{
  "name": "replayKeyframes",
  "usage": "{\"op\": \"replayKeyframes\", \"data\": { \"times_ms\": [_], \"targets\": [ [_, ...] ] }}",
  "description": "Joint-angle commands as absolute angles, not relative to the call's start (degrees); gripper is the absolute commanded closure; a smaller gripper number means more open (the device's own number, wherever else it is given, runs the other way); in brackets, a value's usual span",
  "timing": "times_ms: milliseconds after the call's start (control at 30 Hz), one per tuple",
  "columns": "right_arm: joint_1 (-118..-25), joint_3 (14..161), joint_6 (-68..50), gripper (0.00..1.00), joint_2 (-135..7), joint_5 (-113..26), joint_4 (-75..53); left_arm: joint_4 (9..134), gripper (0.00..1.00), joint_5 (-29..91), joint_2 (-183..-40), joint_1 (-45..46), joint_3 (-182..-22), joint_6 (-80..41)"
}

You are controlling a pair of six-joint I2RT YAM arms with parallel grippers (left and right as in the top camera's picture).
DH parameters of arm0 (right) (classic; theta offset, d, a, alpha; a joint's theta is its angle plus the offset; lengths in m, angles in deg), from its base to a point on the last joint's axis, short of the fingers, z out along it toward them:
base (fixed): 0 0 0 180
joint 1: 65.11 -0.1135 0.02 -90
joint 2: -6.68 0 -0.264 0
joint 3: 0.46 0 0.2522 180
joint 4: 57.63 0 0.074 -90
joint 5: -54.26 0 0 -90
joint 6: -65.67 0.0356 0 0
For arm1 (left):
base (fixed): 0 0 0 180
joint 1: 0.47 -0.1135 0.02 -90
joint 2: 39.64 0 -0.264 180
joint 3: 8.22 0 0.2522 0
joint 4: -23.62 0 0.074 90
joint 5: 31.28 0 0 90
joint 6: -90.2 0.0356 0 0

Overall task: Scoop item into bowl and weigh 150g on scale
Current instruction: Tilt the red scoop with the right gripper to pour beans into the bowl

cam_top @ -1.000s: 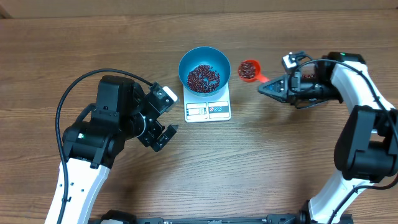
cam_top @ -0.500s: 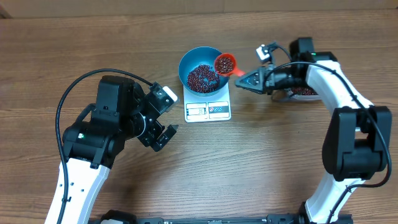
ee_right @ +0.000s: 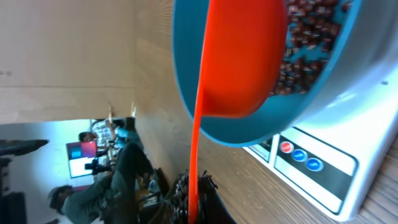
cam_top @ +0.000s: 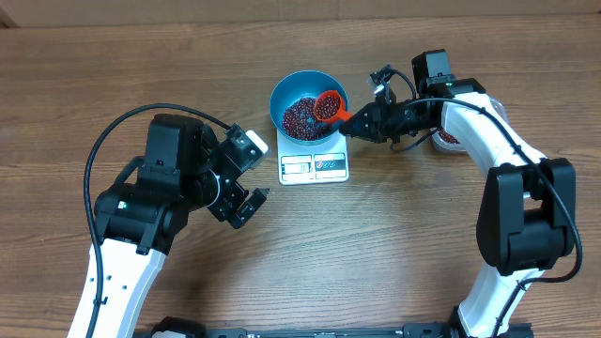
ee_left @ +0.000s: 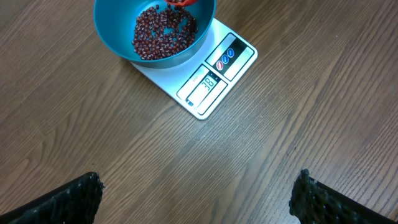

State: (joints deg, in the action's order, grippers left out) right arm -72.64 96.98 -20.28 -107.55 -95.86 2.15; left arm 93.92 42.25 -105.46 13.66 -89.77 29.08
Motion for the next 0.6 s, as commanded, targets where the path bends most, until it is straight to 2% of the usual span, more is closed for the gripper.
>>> {"op": "replayKeyframes", "data": {
  "times_ms": [0,567],
  "targets": [
    [-72.6,99.2,-19.8,0.96,-104.6,-92.5,2.1,93.7,0.0,42.4,-105.7,13.4,-91.2,28.5],
    [-78.9,102.3,-23.3,0.96,-101.7,-78.4,6.0,93.7,0.0,42.4,-105.7,13.4,-91.2,28.5]
  ]
}}
